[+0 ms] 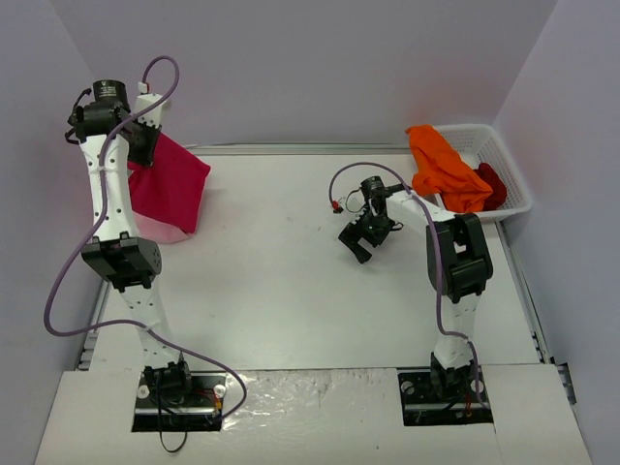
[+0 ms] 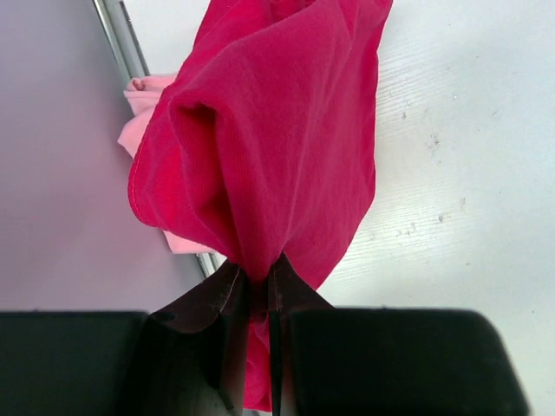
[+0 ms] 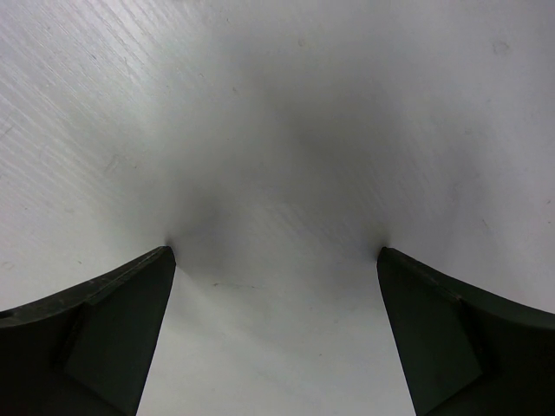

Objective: Fold and stack the t-shirts
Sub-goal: Put the neatly folded tshirt into the corner of the board with the left arm

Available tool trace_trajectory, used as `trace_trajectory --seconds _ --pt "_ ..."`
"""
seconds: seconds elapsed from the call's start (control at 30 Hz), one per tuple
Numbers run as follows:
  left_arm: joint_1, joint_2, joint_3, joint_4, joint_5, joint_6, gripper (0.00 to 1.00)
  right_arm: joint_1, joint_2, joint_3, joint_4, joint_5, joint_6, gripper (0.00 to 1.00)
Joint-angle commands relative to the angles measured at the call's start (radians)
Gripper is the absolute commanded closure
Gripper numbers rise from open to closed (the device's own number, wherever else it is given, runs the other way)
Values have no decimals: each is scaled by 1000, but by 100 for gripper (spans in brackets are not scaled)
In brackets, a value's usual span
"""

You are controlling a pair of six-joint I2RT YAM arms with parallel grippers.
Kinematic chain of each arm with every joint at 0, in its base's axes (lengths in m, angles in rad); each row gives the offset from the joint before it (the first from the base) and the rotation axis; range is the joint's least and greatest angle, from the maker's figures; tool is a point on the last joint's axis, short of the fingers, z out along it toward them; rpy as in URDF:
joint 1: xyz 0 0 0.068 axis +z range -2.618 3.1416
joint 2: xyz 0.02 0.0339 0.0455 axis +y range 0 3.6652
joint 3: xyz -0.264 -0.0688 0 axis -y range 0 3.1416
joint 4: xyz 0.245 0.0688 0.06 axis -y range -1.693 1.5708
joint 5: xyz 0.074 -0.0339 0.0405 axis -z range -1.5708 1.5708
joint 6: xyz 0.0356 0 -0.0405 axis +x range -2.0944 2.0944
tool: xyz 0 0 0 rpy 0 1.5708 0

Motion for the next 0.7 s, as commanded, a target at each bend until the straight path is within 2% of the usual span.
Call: trace_trajectory --seconds 0.0,0.4,0.67 --pt "13 -75 -1 -310 -31 30 98 -4 96 -41 -59 4 -3 0" --pt "27 -49 16 -308 -31 33 98 -3 108 -44 -61 27 -5 0" --pt "31 -11 8 -290 -103 53 98 -3 111 -52 -61 39 -8 0"
